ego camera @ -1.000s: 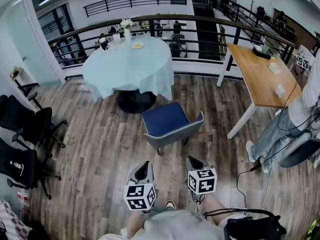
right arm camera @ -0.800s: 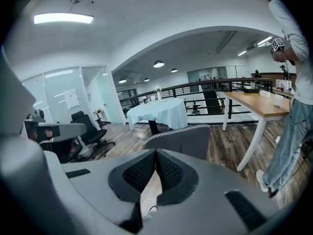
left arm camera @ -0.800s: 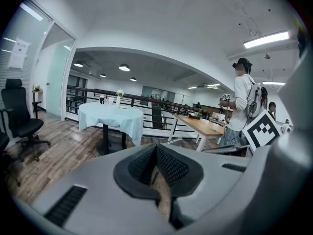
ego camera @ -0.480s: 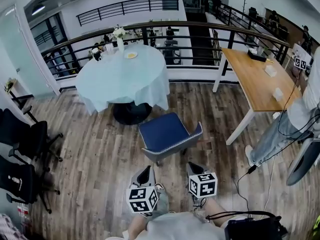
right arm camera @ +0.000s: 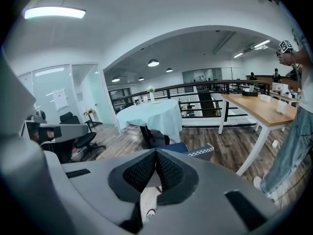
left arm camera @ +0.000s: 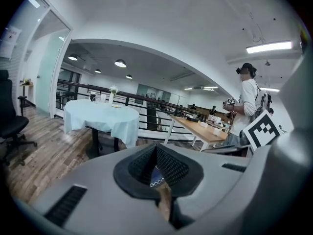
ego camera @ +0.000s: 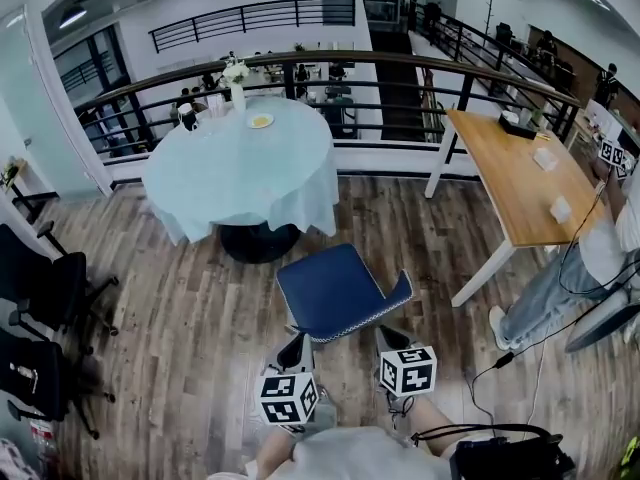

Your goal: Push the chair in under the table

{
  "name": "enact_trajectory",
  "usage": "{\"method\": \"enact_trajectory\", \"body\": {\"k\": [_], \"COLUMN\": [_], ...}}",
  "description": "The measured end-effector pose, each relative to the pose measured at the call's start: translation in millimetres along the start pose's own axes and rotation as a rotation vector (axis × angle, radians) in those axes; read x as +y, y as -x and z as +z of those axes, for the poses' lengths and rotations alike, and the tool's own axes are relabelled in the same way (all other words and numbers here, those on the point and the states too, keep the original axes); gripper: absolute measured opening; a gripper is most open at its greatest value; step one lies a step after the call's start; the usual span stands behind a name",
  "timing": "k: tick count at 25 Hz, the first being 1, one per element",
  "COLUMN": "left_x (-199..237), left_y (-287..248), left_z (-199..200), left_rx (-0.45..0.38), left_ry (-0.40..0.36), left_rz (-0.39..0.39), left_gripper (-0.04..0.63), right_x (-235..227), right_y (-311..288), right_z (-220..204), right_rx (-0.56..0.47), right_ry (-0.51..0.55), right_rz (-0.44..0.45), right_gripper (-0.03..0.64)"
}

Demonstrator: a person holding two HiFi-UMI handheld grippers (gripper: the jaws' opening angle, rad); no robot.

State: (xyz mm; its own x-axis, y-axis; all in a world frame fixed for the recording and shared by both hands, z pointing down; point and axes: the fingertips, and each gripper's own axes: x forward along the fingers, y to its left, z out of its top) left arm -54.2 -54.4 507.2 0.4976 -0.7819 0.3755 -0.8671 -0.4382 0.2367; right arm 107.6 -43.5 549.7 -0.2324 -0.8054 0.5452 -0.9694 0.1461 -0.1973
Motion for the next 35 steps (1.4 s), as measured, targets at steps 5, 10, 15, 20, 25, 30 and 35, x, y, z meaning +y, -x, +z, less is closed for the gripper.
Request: {"method": "enact_trajectory", "body": {"k": [5,10,15,20,25,30,35], "left_x": [23.0,54.2,78.9,97.4,104.1,102.4,96.4], "left_y": [-20.2,-42.1,-64.0,-82.7,-95.8,-104.3,-110.0], "left_z": [10.7,26.2,42.7,48.0,40.8,30.7,20.3], "left_rx": [0.017,0.023,0.011,0.023,0.05,0.078,0.109], "left_ry": [0.0,0.014,0.035,0.059,0.094,0.113,0.128], "left_rz": [-0.005,0.0,-0.013,-0.039,-0.06,-0.076,-0.078], "left_gripper": [0.003,0.003,0.003,0.003,0.003,0.003,0.003], "right_x": [6.7,20.8,34.1,40.6,38.7,31.6,32.1], "right_y": [-34.3,-70.2,-99.0,-117.4,-121.9,-122.2,-126.1], "right_z": [17.9,40.0,63.3,80.7,78.7,66.8,64.1], "right_rx": [0.012,0.02,0.023,0.023,0.05,0.087,0.11], "right_ry": [0.003,0.018,0.032,0.022,0.013,-0.005,-0.001], "right_rz": [0.01,0.029,0.043,0.029,0.015,0.013,0.042], "right_gripper": [0.017,0.017,0.017,0.017,0.017,0.017,0.017]}}
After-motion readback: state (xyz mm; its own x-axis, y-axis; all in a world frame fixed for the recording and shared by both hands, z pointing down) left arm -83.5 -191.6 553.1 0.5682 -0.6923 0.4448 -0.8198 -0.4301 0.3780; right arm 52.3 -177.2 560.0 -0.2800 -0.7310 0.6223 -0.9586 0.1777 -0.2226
